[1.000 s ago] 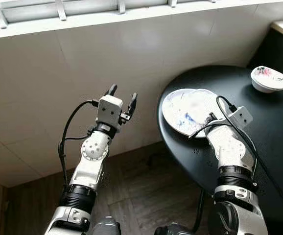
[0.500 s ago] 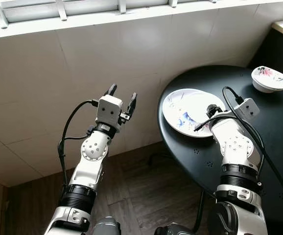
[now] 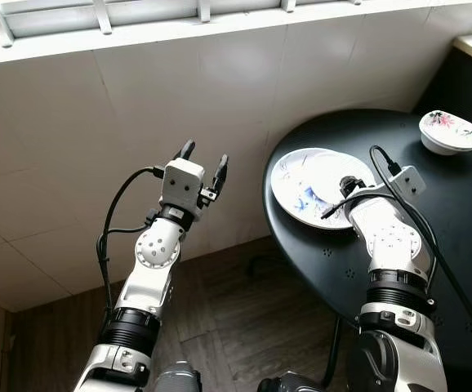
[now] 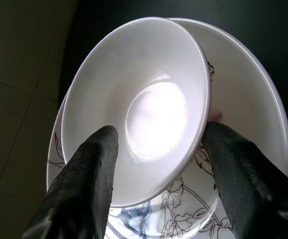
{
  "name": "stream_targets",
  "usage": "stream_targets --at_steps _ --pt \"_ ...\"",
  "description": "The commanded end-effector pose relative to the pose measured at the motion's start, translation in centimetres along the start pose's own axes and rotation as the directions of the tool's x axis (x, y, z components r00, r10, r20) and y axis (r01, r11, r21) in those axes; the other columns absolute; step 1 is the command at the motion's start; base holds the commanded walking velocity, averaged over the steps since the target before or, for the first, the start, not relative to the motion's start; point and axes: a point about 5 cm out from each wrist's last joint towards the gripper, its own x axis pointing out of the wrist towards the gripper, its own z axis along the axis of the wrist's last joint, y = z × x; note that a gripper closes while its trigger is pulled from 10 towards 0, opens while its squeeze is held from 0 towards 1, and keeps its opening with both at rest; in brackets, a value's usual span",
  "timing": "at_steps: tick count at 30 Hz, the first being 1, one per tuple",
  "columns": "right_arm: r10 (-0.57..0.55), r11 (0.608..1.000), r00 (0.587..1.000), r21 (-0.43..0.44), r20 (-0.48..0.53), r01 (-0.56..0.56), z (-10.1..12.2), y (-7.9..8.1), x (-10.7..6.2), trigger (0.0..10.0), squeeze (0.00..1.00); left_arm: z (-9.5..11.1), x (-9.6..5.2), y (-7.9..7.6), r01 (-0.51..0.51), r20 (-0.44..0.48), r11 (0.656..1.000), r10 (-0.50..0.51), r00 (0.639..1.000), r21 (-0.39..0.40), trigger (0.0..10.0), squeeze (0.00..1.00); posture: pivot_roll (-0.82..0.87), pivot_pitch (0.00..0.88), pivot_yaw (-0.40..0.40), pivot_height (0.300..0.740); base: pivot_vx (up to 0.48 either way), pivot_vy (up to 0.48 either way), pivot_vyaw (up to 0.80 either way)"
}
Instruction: Kitchen organization
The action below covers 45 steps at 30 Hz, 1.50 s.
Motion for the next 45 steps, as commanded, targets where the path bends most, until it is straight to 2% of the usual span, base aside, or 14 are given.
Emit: stream_targets --at_steps 1,6,16,21,22,23,31,35,40,42,43,45 --pt "0.020 0.999 1.000 0.027 0.002 -0.020 0.3 0.8 -0.1 10.0 0.00 0.0 0.2 -0.2 0.009 -0.002 1.000 -0.009 1.000 0.002 10.0 0.00 0.17 0.000 -0.071 0.740 0.000 0.000 0.00" --pt "-0.022 1.000 1.000 0.017 -0.014 0.022 0.4 -0.4 1.4 10.0 0.00 0.0 0.3 -0.2 0.014 -0.006 1.000 -0.014 1.000 0.004 10.0 0.00 0.17 0.000 -0.068 0.740 0.000 0.000 0.00" --pt "-0.049 0.999 0.998 0.017 -0.028 0.050 0.5 -1.5 2.6 10.0 0.00 -0.1 0.2 -0.1 0.013 -0.008 1.000 -0.013 1.000 0.007 10.0 0.00 0.18 0.000 -0.067 0.740 0.000 0.000 0.00" --pt "-0.046 0.998 0.998 0.046 -0.047 0.048 0.3 -2.0 3.3 10.0 0.00 -0.1 0.2 -0.1 0.014 -0.010 1.000 -0.014 1.000 0.009 10.0 0.00 0.18 0.000 -0.065 0.740 0.000 0.000 0.00" --pt "-0.044 0.998 0.998 0.045 -0.049 0.046 0.2 -2.1 3.4 3.6 0.00 -0.1 0.2 -0.2 0.015 -0.011 1.000 -0.015 1.000 0.009 10.0 0.00 0.18 0.000 -0.065 0.740 0.000 0.000 0.00" --pt "-0.048 0.998 0.998 0.045 -0.051 0.050 0.2 -2.3 3.5 0.0 0.00 -0.2 0.1 -0.2 0.016 -0.012 1.000 -0.016 1.000 0.009 10.0 0.00 0.18 0.000 -0.066 0.740 0.000 0.000 0.00" --pt "-0.054 0.997 0.997 0.057 -0.060 0.058 0.0 -2.6 3.9 0.0 0.00 -0.2 0.1 -0.2 0.017 -0.016 1.000 -0.017 1.000 0.011 10.0 0.00 0.18 0.000 -0.067 0.740 0.000 0.000 0.00" --pt "-0.032 0.999 0.999 0.009 -0.038 0.032 -0.2 -2.6 4.0 0.0 0.00 -0.3 0.0 -0.3 0.019 -0.020 1.000 -0.019 1.000 0.010 10.0 0.00 0.18 0.000 -0.066 0.740 0.000 0.000 0.00" --pt "0.030 0.999 1.000 -0.044 -0.004 -0.030 -0.1 -1.8 3.9 0.0 0.00 -0.4 0.0 -0.3 0.015 -0.022 1.000 -0.014 1.000 0.009 10.0 0.00 0.18 0.000 -0.066 0.740 0.000 0.000 0.00" --pt "0.208 0.967 0.975 -0.170 0.082 -0.192 0.5 0.8 3.0 0.0 0.00 -0.4 0.0 -0.2 0.016 -0.022 1.000 -0.015 1.000 0.012 10.0 0.00 0.18 0.000 -0.066 0.740 0.000 0.000 0.00" --pt "0.208 0.967 0.975 -0.170 0.082 -0.192 0.5 0.8 3.0 0.0 0.00 -0.4 0.0 -0.2 0.016 -0.022 1.000 -0.015 1.000 0.012 10.0 0.00 0.18 0.000 -0.066 0.740 0.000 0.000 0.00" --pt "0.283 0.944 0.951 -0.212 0.122 -0.254 0.8 1.9 2.4 0.0 0.00 -0.3 0.0 -0.2 0.016 -0.022 1.000 -0.015 1.000 0.013 10.0 0.00 0.18 0.000 -0.066 0.740 0.000 0.000 0.00"
